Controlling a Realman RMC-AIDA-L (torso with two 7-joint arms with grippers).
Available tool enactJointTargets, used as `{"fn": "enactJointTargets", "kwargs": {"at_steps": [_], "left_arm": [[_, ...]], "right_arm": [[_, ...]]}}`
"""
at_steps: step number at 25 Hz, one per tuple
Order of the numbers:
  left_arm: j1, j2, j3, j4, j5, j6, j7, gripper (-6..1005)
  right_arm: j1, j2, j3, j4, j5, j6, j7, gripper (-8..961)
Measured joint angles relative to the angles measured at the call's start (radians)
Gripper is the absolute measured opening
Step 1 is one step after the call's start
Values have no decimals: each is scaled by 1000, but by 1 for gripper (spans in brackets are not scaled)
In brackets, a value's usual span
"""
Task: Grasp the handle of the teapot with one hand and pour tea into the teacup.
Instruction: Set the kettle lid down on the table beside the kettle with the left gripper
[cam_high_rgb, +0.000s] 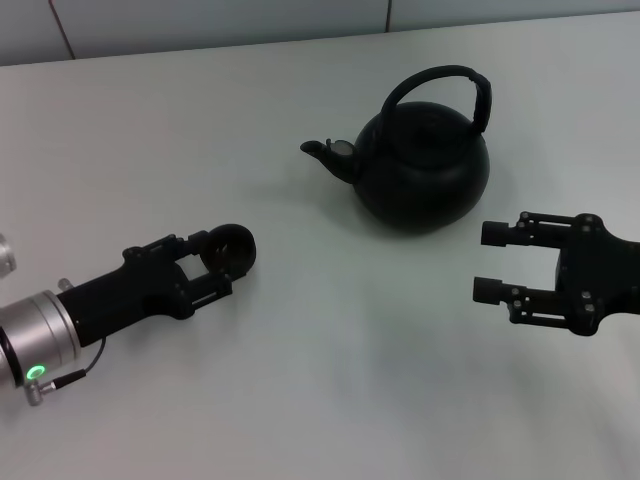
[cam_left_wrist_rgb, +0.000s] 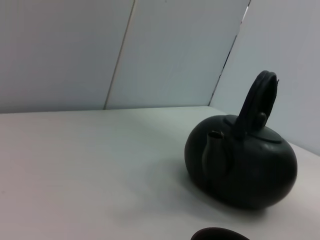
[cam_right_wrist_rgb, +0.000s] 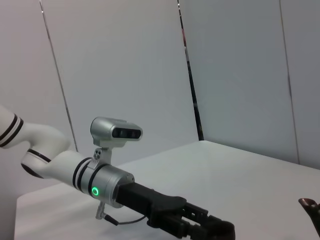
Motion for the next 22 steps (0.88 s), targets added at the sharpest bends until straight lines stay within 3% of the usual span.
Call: {"fn": "enactJointTargets", "kwargs": {"at_steps": [22], "left_arm": [[-9,0,45,-30,-4,-20,14,745]], "right_arm": [[3,0,2,-1,-1,-1,2,660]]}}
